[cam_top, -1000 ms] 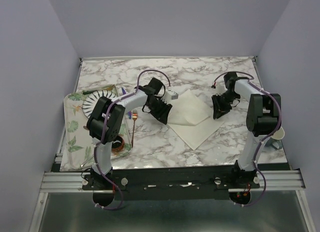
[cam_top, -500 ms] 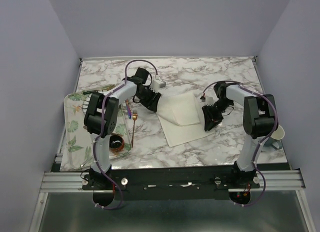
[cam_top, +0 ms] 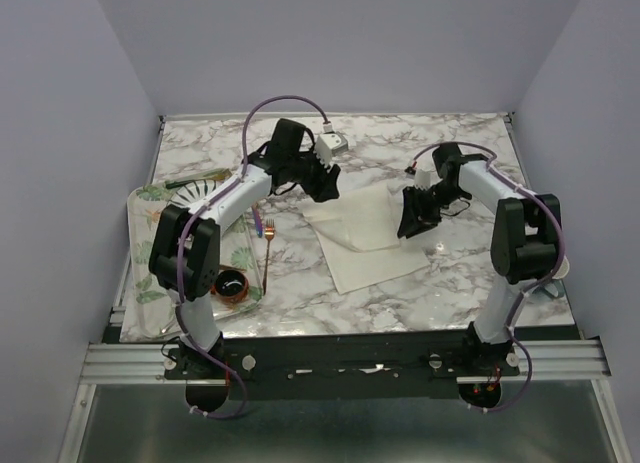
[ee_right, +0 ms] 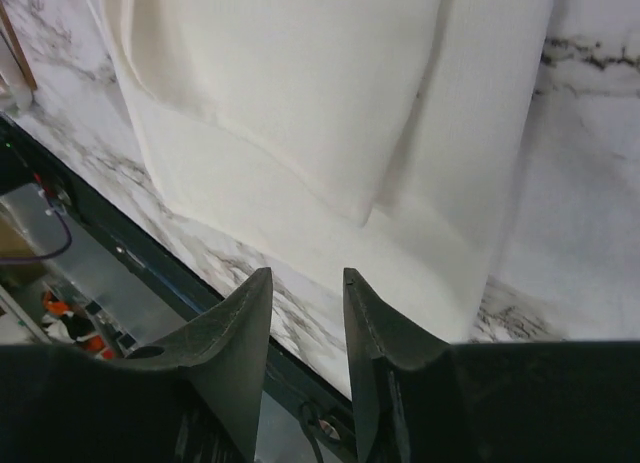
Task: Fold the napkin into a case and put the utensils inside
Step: Rotate the rectangle-folded napkin at the center of the board, then pick up the rectangle-folded napkin from the center of the board, then fold the rectangle-folded napkin at the center of the board.
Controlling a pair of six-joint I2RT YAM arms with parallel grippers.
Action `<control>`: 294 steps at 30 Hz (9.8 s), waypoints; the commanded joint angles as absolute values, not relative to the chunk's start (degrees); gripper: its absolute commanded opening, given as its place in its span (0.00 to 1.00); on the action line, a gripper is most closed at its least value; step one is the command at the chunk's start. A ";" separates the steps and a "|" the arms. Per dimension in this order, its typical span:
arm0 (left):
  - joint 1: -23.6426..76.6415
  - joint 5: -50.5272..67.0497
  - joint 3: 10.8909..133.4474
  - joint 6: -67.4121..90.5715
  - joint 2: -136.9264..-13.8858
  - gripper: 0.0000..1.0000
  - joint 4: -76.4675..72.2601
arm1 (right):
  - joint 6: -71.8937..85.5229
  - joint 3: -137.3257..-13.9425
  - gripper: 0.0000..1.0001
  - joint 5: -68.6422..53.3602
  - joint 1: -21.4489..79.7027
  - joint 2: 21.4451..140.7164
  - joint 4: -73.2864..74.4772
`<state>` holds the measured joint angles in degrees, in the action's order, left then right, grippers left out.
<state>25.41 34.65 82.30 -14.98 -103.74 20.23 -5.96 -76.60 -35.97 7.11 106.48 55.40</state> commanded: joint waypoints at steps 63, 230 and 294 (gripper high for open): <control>23.37 35.52 60.91 -46.49 -92.73 0.56 25.32 | 3.43 -80.42 0.01 -35.16 7.03 119.18 50.10; 38.76 23.91 73.92 -28.83 -103.97 0.00 40.17 | -1.76 -78.75 0.01 -28.66 6.42 114.52 59.24; 40.69 23.11 75.76 -24.17 -102.48 0.00 42.63 | -4.40 -77.70 0.01 -22.24 6.77 111.18 63.82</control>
